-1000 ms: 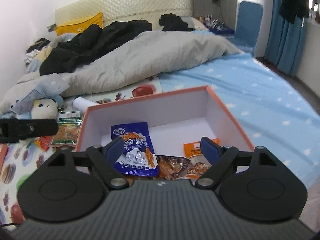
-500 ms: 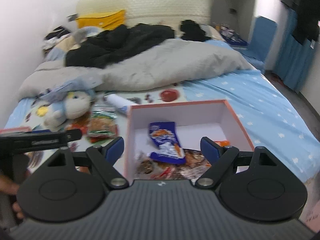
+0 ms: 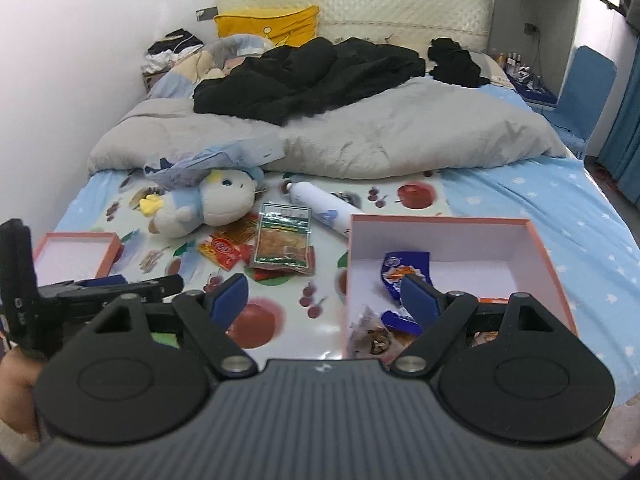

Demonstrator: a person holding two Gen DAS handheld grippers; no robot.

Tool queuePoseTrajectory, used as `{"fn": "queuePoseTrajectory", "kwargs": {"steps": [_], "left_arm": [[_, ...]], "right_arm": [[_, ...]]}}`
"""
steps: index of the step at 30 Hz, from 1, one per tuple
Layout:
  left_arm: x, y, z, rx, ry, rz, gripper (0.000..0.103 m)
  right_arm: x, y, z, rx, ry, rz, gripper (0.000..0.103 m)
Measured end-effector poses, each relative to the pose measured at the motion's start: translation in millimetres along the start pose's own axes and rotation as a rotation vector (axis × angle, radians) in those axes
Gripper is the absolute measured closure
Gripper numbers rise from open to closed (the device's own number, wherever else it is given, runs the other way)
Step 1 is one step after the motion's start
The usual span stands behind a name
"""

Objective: Organize snacks
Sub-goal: 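Open both tools to release the packets into the pink box, then move both open tools back toward the remaining snack pile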

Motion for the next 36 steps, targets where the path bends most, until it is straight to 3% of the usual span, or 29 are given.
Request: {"fn": "queuePoseTrajectory", "kwargs": {"steps": [4, 12, 20, 24, 31, 36], "left_arm": [[-5, 0, -22, -0.002, -0.035, 0.007, 0.005], [-9, 11, -56, -0.007, -0.101, 0.012, 0.005], [-12, 36, -75, 0.018, -0.135, 0.032, 0.005], [-16, 56, -77, 0.056, -0.127, 0.043, 0.006], [-27, 103, -80, 0.088, -0.085, 0.039, 0.006], [-33, 146, -77, 0.081, 0.000, 0.018, 0.006]], "right_arm": [[-7, 14, -21, -0.054, -0.010, -0.036, 0.018], [-22, 43, -49, -0.082, -0.031, -0.067, 0.018], [-18, 115, -43, -0.105, 0.008, -0.132, 0.018], [-20, 147, -29, -0.125, 0.048, -0.131, 0.018], [-36, 200, -26, -0.276, 0.094, -0.103, 0.018], [-45, 254, -24, -0.250, 0.056, -0.143, 0.019]]}}
Point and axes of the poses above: each gripper's, at about its wrist camera, not at the fingertips, and y roughly the way its jaws point, z to its right, x to its underside, the point moved 6 cm from there along y, roughly the way its jaws point, and after that the axes turned 14 degrees about -y, right-handed, at the moved point
